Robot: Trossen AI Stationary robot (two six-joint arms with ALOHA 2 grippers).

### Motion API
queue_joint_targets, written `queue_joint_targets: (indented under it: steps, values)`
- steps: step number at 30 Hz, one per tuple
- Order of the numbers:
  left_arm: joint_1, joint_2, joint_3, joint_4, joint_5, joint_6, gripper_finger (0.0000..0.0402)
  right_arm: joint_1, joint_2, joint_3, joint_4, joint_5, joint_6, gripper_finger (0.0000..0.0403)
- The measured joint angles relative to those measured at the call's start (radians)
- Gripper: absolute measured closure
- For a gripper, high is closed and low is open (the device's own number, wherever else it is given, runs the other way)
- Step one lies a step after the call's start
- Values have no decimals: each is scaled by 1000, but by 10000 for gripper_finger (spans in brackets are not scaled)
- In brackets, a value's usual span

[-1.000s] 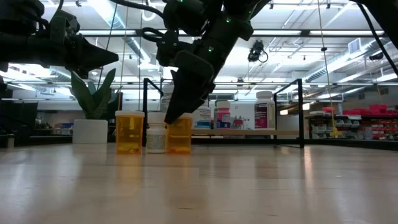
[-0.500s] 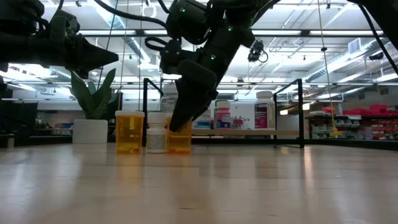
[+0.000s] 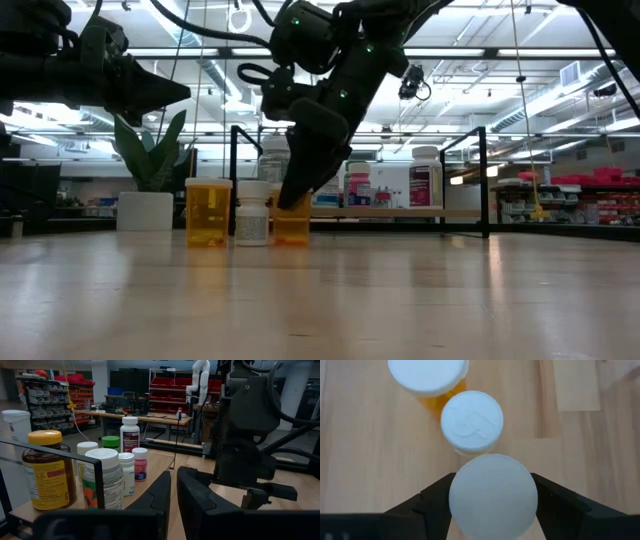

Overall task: Pick and place medicine bottles onto shelf by color
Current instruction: Put the right orange pill bottle on the shelf

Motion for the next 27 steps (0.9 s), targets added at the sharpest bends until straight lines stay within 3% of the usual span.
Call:
queue_joint_targets:
  steps: [27]
  values:
    - [0, 0, 0, 0, 0, 0, 371, -39, -33, 1, -46, -12, -9, 173]
